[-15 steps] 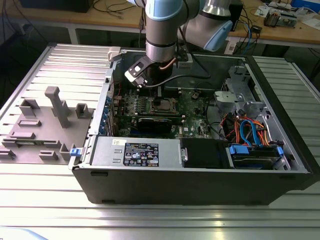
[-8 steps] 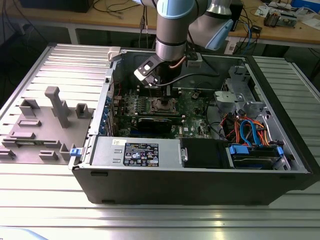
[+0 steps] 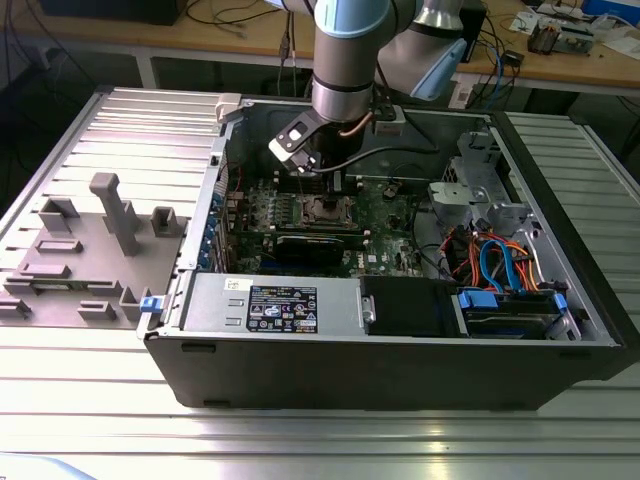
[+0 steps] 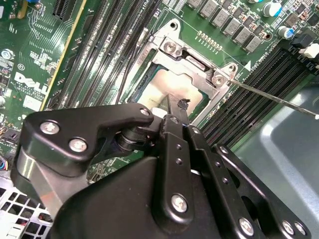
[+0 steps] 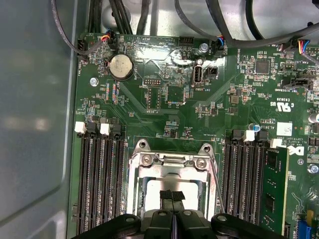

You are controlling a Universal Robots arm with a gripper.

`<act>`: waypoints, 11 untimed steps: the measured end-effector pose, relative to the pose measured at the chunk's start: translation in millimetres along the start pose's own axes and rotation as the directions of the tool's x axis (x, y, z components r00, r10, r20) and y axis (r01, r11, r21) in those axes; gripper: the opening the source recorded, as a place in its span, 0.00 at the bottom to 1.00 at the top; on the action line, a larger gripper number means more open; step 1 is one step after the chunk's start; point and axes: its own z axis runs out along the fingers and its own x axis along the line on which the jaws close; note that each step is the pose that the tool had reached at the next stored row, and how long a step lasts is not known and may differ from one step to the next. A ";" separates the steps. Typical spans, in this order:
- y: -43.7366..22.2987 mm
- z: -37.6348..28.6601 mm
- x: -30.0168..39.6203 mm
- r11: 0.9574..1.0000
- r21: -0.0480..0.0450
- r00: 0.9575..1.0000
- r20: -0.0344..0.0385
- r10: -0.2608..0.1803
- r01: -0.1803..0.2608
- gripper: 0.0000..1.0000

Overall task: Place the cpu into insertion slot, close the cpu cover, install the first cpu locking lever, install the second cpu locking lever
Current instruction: 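Install the first cpu locking lever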

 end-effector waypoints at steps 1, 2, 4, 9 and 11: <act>0.0 0.0 0.0 1.000 0.000 1.000 0.000 0.000 0.000 0.11; 0.0 0.0 0.0 1.000 0.000 1.000 0.000 0.000 0.000 0.11; 0.1 -0.8 0.1 1.000 0.000 1.000 0.000 0.000 0.000 0.11; 0.1 -9.3 0.1 1.000 0.000 1.000 0.000 0.000 0.000 0.11; 0.2 -13.2 0.2 1.000 0.000 1.000 0.001 0.000 0.000 0.11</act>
